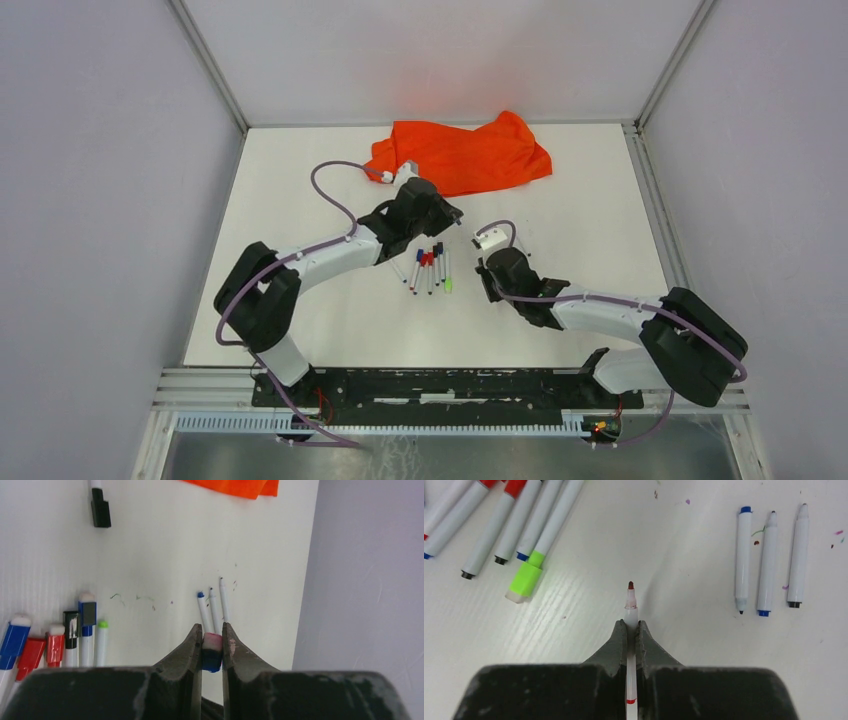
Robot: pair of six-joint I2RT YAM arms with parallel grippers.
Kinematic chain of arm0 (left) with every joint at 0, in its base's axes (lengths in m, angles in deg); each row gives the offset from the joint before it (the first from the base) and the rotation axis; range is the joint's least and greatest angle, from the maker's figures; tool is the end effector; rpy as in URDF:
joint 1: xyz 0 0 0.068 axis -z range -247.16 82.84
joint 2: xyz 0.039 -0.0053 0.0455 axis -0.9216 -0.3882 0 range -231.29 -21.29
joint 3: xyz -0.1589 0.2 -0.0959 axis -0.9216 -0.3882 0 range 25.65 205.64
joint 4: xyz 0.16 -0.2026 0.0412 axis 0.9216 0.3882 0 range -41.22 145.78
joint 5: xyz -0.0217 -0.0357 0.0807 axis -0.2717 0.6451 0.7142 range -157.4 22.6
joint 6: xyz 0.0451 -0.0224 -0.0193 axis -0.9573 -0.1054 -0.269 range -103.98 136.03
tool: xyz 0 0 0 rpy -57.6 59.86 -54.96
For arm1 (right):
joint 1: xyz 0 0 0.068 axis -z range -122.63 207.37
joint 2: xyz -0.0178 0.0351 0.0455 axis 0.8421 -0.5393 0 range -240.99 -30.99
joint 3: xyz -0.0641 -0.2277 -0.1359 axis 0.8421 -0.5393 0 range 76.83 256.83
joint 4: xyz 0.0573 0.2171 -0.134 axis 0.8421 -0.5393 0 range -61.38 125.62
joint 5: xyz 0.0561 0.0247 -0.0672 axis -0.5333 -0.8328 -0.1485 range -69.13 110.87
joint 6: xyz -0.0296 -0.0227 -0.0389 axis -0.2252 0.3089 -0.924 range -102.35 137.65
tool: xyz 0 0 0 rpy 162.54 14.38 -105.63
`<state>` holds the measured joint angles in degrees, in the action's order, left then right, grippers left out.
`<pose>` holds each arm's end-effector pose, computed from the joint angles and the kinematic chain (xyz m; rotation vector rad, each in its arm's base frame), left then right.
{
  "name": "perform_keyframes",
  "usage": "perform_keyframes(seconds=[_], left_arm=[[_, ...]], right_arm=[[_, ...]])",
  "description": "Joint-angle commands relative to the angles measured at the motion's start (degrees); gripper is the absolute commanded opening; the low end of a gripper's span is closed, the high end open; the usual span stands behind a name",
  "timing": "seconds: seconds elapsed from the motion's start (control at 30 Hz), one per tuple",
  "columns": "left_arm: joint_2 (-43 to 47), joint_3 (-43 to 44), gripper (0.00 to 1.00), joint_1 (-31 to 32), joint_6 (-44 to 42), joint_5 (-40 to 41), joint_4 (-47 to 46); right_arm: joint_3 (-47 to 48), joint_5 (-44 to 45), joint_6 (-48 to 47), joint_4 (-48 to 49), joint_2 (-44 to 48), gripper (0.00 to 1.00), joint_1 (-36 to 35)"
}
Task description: Open the pen caps
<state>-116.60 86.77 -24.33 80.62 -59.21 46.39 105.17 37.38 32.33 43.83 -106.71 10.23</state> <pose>0.2774 -0.2503 0.2308 -0.5177 2.2133 -0.9229 0.1767 0.1755 0.1614 -0.4753 2.1833 0.2665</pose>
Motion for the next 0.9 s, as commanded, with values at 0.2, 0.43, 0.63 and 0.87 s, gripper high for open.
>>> perform_keyframes(seconds=[0.2, 0.43, 0.63, 0.87], left_arm=[[-1.8, 10.6, 0.02, -0.6, -11.9, 12.0, 17.7], [-8.0, 16.9, 0.02, -2.9, -21.1, 19.1, 30.6], [-10.4, 18.3, 0.03, -4.7, -22.3, 19.6, 34.0], [-12.3, 18.5, 0.08, -6.1, -22.8, 20.0, 36.2]], right_arm=[[4.4, 4.0, -1.7, -4.6, -0.9, 0.0, 0.7], [9.6, 2.6, -3.1, -5.8, -6.5, 0.0, 4.5], [11.1, 0.0, -4.4, -4.8, -8.8, 0.0, 8.7], [14.2, -1.4, -5.7, -5.4, -11.7, 0.0, 10.7]])
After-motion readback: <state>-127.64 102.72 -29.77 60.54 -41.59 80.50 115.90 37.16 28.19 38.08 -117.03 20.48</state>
